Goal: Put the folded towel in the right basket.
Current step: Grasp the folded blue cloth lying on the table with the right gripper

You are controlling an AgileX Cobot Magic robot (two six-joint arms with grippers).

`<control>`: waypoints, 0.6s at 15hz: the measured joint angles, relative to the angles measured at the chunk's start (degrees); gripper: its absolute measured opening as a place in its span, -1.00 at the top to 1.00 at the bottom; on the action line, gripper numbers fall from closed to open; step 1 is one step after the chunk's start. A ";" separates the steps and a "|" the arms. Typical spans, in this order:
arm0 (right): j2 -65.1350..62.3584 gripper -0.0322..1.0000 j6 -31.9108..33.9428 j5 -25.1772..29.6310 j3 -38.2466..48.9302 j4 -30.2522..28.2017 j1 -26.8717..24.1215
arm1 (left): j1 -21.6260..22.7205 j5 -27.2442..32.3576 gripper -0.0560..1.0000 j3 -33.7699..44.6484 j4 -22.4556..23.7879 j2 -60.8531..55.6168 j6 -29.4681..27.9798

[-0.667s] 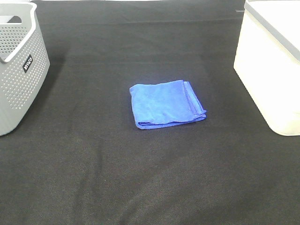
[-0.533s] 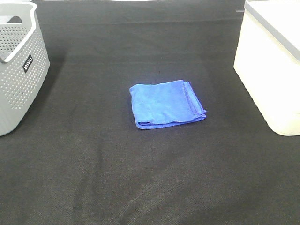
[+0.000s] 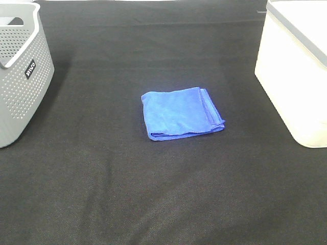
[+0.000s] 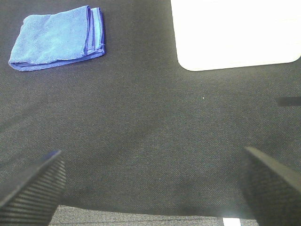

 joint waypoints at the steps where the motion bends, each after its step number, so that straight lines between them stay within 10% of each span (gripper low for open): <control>1: 0.00 -0.93 0.00 0.00 0.00 0.00 0.00 | 0.00 0.00 -0.96 0.00 0.00 0.00 0.00; 9: 0.00 -0.93 0.00 0.00 0.00 0.00 0.00 | 0.00 0.00 -0.96 0.00 0.00 0.00 0.00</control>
